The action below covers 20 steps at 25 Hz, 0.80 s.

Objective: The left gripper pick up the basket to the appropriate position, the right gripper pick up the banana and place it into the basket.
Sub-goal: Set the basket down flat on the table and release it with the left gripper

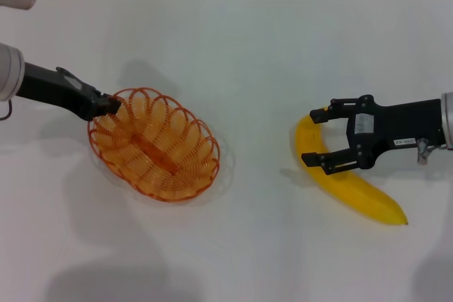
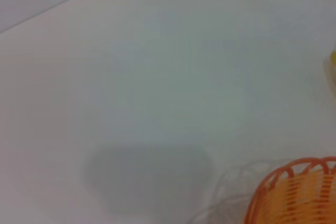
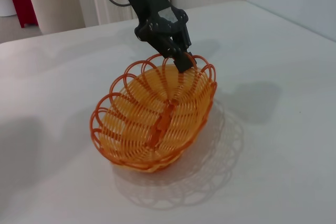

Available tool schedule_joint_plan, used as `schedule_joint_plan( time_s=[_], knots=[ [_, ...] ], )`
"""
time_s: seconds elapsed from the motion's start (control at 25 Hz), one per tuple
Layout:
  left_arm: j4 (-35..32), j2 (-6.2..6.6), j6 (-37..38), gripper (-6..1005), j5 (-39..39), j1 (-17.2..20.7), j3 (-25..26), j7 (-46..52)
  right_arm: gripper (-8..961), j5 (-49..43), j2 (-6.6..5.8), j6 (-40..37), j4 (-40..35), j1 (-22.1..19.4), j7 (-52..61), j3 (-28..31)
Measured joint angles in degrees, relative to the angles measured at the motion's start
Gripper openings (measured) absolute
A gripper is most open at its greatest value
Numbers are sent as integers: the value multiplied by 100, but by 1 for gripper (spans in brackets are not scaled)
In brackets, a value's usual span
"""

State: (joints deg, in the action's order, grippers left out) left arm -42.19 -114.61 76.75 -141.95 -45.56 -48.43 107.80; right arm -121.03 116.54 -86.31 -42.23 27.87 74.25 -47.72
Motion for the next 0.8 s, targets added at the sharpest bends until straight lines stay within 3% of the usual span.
schedule_joint_plan(
  time_s=[0.8],
  knots=[
    [0,6,-11,53,114,86,74,21,862,11,0,141,50,16,-21,-34]
  ],
)
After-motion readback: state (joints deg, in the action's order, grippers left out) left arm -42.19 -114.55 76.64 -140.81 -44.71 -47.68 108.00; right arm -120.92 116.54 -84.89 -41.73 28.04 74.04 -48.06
